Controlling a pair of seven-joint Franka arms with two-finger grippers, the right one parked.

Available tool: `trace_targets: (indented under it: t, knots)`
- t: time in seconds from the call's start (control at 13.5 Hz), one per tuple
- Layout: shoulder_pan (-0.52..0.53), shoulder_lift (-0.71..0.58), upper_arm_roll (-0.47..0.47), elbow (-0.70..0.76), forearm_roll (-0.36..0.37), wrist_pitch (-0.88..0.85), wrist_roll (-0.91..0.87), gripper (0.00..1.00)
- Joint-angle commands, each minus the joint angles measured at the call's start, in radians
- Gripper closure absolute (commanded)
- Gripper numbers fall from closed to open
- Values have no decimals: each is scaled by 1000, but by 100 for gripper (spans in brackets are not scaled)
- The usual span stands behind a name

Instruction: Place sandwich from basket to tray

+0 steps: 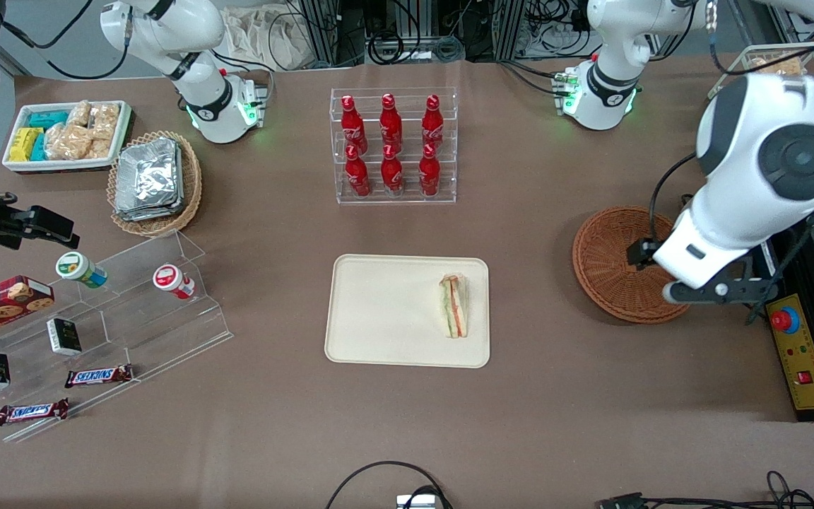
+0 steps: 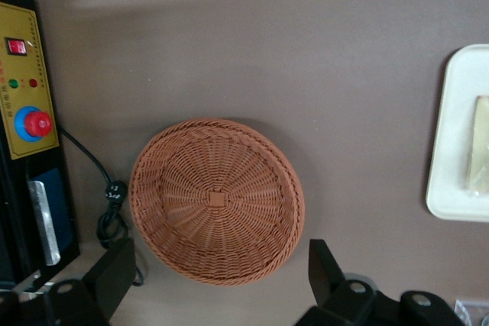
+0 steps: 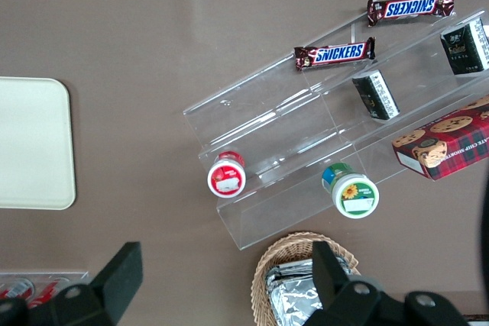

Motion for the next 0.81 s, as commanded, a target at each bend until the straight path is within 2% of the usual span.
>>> trace_targets:
  t: [0.0,0.3,0.74]
  knots:
    - [31,-126,-7,-65,-30,-15,87,0]
    - [54,-213,36,-66,-108,-71,193,0]
    - [93,-273,31,-68,-108,-134,230,0]
